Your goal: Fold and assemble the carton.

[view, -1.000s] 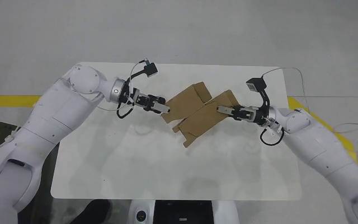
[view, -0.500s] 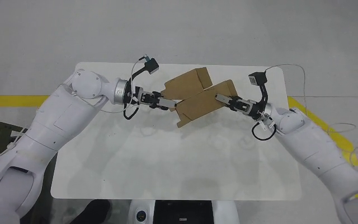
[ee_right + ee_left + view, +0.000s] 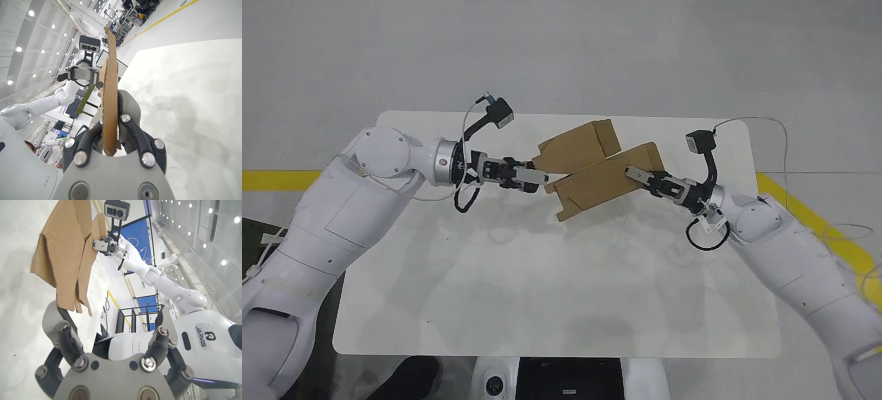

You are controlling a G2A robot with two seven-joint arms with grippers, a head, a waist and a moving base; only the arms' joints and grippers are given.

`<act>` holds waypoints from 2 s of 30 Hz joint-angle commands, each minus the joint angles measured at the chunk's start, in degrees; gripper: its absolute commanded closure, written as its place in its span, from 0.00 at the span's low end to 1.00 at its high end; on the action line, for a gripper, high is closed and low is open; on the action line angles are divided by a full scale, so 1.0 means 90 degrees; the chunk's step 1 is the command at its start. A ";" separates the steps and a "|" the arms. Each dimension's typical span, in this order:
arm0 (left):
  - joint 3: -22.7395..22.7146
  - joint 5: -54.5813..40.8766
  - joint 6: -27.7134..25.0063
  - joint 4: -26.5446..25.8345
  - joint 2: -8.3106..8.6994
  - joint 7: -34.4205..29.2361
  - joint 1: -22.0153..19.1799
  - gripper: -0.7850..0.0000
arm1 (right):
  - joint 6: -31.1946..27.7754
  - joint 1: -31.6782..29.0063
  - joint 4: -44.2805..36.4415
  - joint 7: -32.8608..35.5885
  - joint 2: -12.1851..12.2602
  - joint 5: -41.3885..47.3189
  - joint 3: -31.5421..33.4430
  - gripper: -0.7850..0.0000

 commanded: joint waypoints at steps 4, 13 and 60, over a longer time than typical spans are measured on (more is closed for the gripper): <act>-0.0201 -0.0058 0.0005 -0.0091 -0.0001 0.0002 0.0087 0.00 | 0.0050 -0.0072 0.0000 -0.0013 -0.0058 -0.0154 0.0095 1.00; -0.0447 -0.0067 -0.0017 -0.0075 -0.0050 0.0351 0.0278 0.00 | 0.0125 -0.0202 -0.0193 0.0102 -0.0156 -0.0296 0.0231 1.00; -0.0840 0.0804 0.0378 0.0431 -0.0382 0.0317 0.0611 0.93 | 0.0250 -0.0577 -0.0338 0.0669 -0.0555 -0.0427 0.0980 1.00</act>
